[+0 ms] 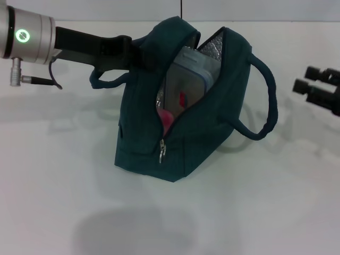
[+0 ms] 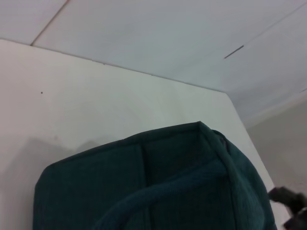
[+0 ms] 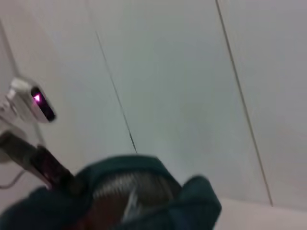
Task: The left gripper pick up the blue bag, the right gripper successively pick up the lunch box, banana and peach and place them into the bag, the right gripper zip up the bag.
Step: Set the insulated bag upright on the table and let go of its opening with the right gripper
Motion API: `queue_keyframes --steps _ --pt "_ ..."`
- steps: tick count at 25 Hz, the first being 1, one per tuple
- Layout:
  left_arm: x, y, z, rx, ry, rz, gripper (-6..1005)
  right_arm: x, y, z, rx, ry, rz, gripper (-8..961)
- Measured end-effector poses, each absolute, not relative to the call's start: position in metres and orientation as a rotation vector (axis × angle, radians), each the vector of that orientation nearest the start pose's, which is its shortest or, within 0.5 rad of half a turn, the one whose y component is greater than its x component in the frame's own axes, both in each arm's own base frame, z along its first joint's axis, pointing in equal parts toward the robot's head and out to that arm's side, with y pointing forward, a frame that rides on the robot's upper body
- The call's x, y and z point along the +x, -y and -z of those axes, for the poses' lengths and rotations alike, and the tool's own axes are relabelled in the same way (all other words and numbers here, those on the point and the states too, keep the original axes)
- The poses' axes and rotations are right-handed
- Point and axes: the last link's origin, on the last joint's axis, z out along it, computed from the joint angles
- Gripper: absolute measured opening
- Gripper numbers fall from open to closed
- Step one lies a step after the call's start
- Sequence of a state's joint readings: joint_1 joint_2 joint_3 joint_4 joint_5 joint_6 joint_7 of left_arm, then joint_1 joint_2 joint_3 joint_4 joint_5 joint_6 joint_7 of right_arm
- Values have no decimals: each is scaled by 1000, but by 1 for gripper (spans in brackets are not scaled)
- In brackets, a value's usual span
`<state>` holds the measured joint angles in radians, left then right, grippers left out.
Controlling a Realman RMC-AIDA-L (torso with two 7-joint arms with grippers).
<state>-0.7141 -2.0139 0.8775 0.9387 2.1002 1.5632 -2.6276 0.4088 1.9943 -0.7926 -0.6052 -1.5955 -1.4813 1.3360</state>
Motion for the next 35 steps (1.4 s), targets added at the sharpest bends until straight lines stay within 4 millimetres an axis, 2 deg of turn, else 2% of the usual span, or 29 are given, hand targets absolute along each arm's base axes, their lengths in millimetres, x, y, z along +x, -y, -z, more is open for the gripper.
queue_keyframes --steps 3,11,17,20,24,29,32,35 --pt "-179 -390 -39 -2486 1701 489 53 287 -337 -31 -2422 -687 -886 558" --pt "-180 -388 -37 -2500 1694 487 53 262 -367 2 -2487 -692 -803 558" --pt "-181 -386 -36 -2500 1702 488 53 259 -391 12 -2417 -721 -702 558" --pt "-186 -383 -36 -2491 1722 491 54 262 -400 3 -2313 -741 -725 558" --pt "-191 -375 -37 -2503 1755 508 54 263 -405 -22 -2148 -692 -865 558" --pt "-196 -368 -34 -2522 1763 518 54 260 -392 -57 -2011 -537 -1037 558" --pt "-199 -362 -27 -2552 1790 555 54 257 -385 -73 -1999 -453 -1068 558" --pt "-202 -357 -19 -2587 1824 622 54 245 -377 -87 -2028 -356 -1107 558"
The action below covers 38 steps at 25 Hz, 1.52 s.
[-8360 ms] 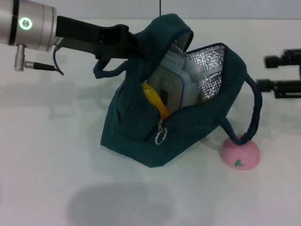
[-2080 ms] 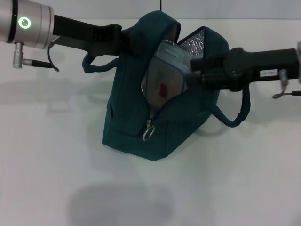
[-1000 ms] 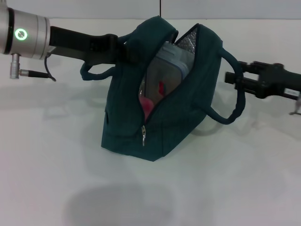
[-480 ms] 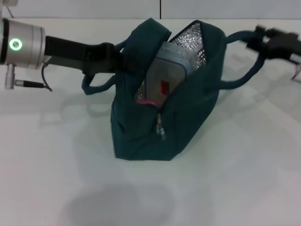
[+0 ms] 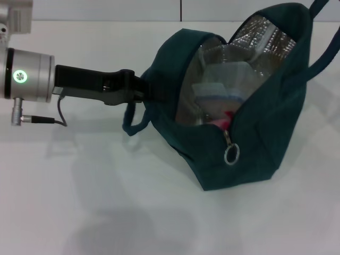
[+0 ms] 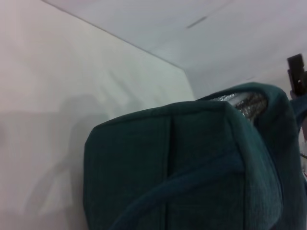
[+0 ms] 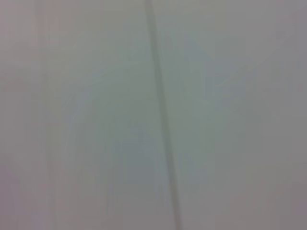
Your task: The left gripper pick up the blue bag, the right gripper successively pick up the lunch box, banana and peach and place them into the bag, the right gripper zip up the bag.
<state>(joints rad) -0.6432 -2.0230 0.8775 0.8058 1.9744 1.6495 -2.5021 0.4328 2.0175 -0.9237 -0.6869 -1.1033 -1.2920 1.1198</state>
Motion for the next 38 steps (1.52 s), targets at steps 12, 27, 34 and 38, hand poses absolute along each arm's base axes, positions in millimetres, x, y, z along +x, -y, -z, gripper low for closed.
queue_keyframes --steps 12,27,34,38 --pt "-208 -357 -20 -2598 1767 730 55 196 -385 -52 -2297 -372 -1055 559" --pt "-207 -359 -22 -2608 1730 752 51 244 -361 -37 -2475 -948 -749 559" --pt "-206 -360 -22 -2607 1726 748 52 243 -355 -71 -2413 -893 -854 559" --pt "-206 -360 -22 -2606 1726 749 52 236 -350 -87 -2403 -813 -935 559"
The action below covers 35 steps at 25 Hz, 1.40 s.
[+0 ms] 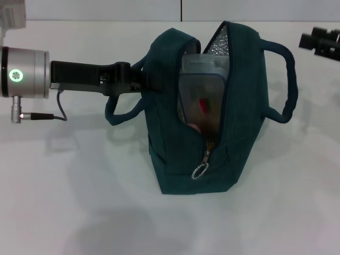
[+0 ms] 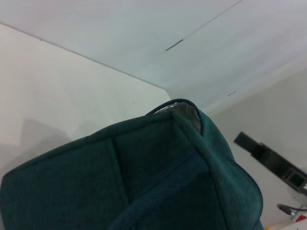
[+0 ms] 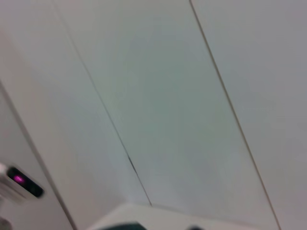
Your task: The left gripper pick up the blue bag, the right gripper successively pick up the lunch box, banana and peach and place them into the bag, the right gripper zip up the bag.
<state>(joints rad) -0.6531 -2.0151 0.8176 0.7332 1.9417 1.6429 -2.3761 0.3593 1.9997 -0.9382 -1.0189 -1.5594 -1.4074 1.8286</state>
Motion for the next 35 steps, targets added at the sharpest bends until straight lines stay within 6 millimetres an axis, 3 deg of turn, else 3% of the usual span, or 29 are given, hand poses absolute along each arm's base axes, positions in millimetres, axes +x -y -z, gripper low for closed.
queue_keyframes --steps 6,9,14,20,28,35 --pt "-206 -360 -22 -2604 1726 751 53 217 -333 -87 -2505 -558 -1135 559" --pt "-205 -361 -21 -2600 1725 753 53 205 -315 -75 -2656 -379 -1236 559" --pt "-205 -362 -21 -2593 1726 755 54 198 -295 -46 -2893 -236 -1320 559" --pt "-205 -362 -21 -2591 1730 756 54 209 -287 -13 -3106 -284 -1080 559" --pt "-205 -362 -20 -2590 1734 757 55 226 -292 11 -3145 -431 -838 559" --pt "-204 -362 -20 -2591 1736 758 56 221 -306 31 -3161 -445 -722 550"
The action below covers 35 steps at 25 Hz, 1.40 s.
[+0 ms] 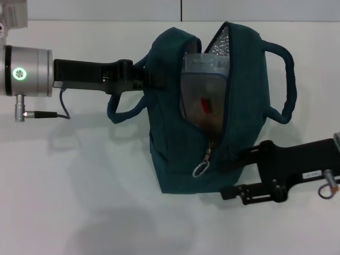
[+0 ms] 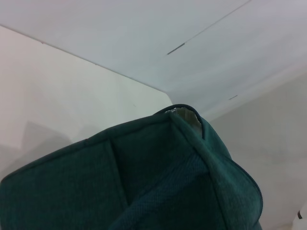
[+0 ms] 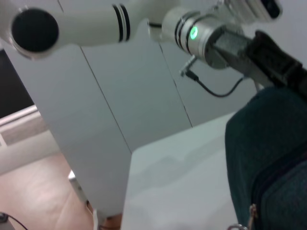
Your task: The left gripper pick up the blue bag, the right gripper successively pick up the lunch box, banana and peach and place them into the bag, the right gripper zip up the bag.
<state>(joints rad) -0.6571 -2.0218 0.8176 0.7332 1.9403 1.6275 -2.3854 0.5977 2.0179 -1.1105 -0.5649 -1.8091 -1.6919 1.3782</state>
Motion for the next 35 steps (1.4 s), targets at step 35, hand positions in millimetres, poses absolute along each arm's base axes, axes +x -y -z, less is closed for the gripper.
queue_keyframes --steps 35 --pt "-206 -361 -20 -2591 1728 756 59 214 -328 55 -3027 -519 -702 338"
